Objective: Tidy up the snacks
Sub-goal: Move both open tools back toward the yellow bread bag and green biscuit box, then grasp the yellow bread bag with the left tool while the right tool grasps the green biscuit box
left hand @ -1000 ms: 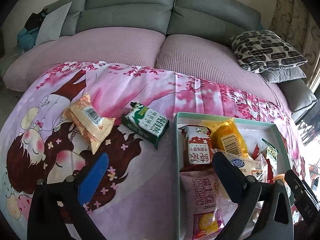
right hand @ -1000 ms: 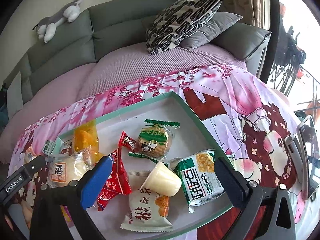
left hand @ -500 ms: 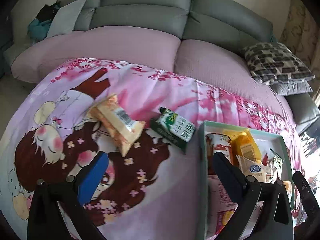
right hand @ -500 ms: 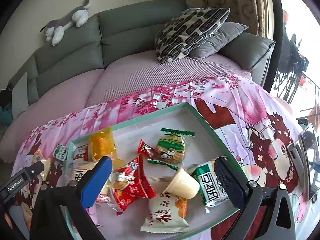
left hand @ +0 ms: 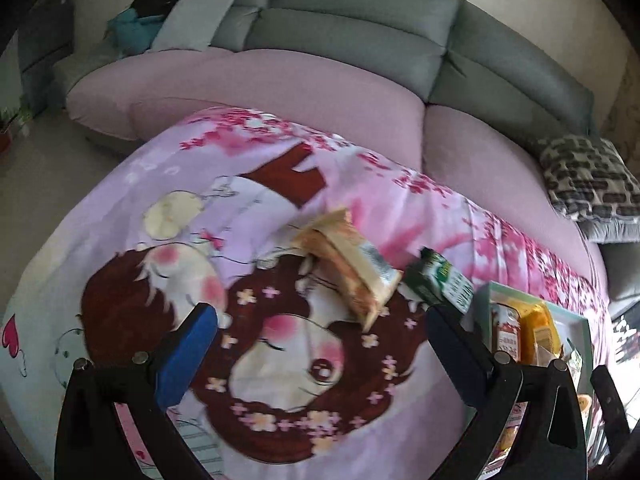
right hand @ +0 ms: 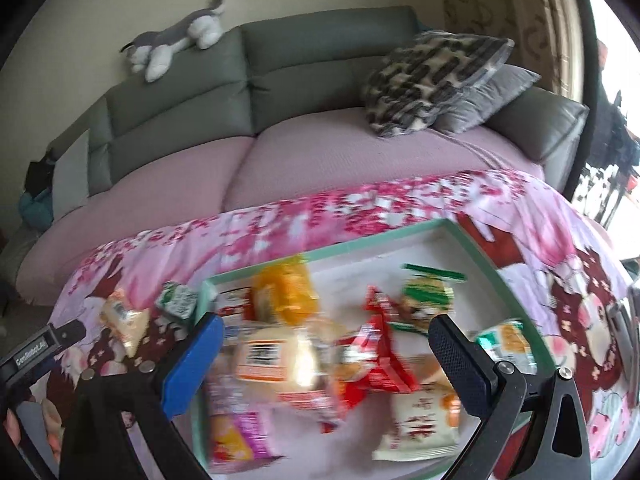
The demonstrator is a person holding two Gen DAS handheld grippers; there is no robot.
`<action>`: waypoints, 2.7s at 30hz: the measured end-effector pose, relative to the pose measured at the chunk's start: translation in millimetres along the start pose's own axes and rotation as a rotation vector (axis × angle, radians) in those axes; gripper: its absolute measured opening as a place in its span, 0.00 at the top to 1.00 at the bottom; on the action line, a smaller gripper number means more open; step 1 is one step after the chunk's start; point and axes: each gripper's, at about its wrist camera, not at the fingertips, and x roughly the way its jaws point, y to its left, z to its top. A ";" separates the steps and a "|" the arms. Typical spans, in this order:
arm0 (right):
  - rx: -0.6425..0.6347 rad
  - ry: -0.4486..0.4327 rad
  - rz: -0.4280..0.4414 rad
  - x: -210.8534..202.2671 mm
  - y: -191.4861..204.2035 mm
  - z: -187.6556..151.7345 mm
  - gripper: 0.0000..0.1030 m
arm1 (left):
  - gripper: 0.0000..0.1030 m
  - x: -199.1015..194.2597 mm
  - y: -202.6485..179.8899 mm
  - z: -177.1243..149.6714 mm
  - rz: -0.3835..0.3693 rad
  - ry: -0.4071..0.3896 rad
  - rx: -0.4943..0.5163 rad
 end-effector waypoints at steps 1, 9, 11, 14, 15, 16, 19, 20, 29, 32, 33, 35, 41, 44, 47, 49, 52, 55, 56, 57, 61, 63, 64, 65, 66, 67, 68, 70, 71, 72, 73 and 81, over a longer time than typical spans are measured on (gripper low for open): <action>-0.018 -0.002 0.015 0.1 9.4 -1.3 0.00 | 0.00 -1.1 5.3 1.1 0.003 -0.002 -0.012; -0.104 0.014 0.114 7.1 67.1 -12.6 0.00 | 0.00 -8.1 40.8 8.1 0.026 -0.012 -0.068; -0.118 0.025 0.131 10.6 78.9 -15.5 0.00 | 0.00 -8.4 48.4 9.2 0.030 -0.012 -0.079; -0.133 0.040 0.155 14.1 92.9 -19.9 0.00 | 0.00 -8.1 56.0 11.6 0.041 -0.011 -0.085; -0.139 0.043 0.163 14.8 96.7 -21.0 0.00 | 0.00 -7.4 57.1 12.7 0.044 -0.011 -0.079; -0.148 0.044 0.166 15.8 99.6 -21.4 0.00 | 0.00 -7.1 57.2 13.4 0.045 -0.012 -0.075; -0.178 0.048 0.149 19.1 105.1 -22.6 0.00 | 0.00 -1.9 54.4 16.3 0.038 -0.003 -0.063; -0.181 0.051 0.143 20.5 105.3 -22.4 0.00 | 0.00 1.6 52.9 17.1 0.025 0.005 -0.061; -0.214 0.111 0.156 41.3 105.0 1.0 0.00 | 0.00 33.4 29.8 25.5 -0.046 0.083 -0.059; -0.264 0.137 0.160 54.4 111.7 12.8 0.02 | 0.00 48.8 21.1 28.2 -0.087 0.132 -0.067; -0.291 0.157 0.165 61.0 115.4 16.9 0.04 | 0.00 54.8 16.7 30.1 -0.098 0.154 -0.065; -0.333 0.194 0.175 71.7 122.2 20.9 0.11 | 0.00 60.1 9.8 33.7 -0.107 0.168 -0.057; -0.448 0.291 0.199 107.4 143.9 20.5 0.20 | 0.00 84.5 -8.6 49.8 -0.167 0.239 -0.065; -0.487 0.316 0.209 122.1 152.6 18.1 0.20 | 0.01 93.0 -11.3 53.9 -0.138 0.249 -0.055; -0.516 0.332 0.218 134.1 158.5 18.6 0.25 | 0.05 103.1 -11.7 55.2 -0.123 0.270 -0.057; -0.531 0.349 0.220 142.1 161.6 18.1 0.25 | 0.08 108.7 -12.2 55.3 -0.112 0.278 -0.053; -0.546 0.365 0.224 152.1 165.5 17.4 0.26 | 0.13 115.6 -13.0 53.7 -0.100 0.288 -0.049; -0.549 0.381 0.231 159.9 168.8 17.2 0.26 | 0.14 118.7 -15.6 51.5 -0.078 0.288 -0.020; -0.550 0.386 0.232 162.2 169.8 16.7 0.26 | 0.15 119.2 -16.5 50.6 -0.073 0.287 -0.008; -0.552 0.389 0.233 163.7 170.7 16.1 0.26 | 0.17 119.9 -17.1 50.6 -0.069 0.286 -0.002; -0.569 0.395 0.228 162.4 172.1 13.2 0.29 | 0.20 117.0 -15.0 49.1 -0.066 0.281 0.015; -0.566 0.402 0.230 160.2 170.8 12.5 0.32 | 0.21 113.5 -12.7 47.9 -0.054 0.276 0.028; -0.564 0.404 0.230 159.5 170.1 12.5 0.36 | 0.21 112.2 -11.4 47.1 -0.049 0.274 0.035; -0.562 0.406 0.230 158.5 169.5 12.4 0.38 | 0.22 111.6 -10.1 46.5 -0.050 0.275 0.039; -0.559 0.410 0.231 157.4 168.9 11.9 0.39 | 0.23 110.3 -8.0 45.6 -0.054 0.277 0.040; -0.558 0.412 0.232 156.5 169.2 11.3 0.40 | 0.24 109.5 -7.2 45.0 -0.057 0.277 0.039; -0.561 0.413 0.232 155.7 169.8 10.4 0.41 | 0.27 108.5 -6.5 44.1 -0.059 0.277 0.038; -0.575 0.413 0.211 156.7 172.2 7.9 0.45 | 0.34 105.1 -5.1 42.5 -0.069 0.277 0.039; -0.579 0.416 0.203 157.5 172.6 7.0 0.48 | 0.46 103.6 -5.2 41.8 -0.084 0.278 0.039; -0.577 0.418 0.202 158.2 173.0 6.5 0.48 | 0.49 103.3 -6.3 41.3 -0.090 0.279 0.039; -0.573 0.418 0.201 158.3 173.0 6.5 0.48 | 0.50 102.3 -7.6 40.9 -0.086 0.279 0.044; -0.565 0.377 0.230 133.4 174.5 7.5 0.59 | 0.62 79.9 -11.8 36.3 -0.091 0.230 0.067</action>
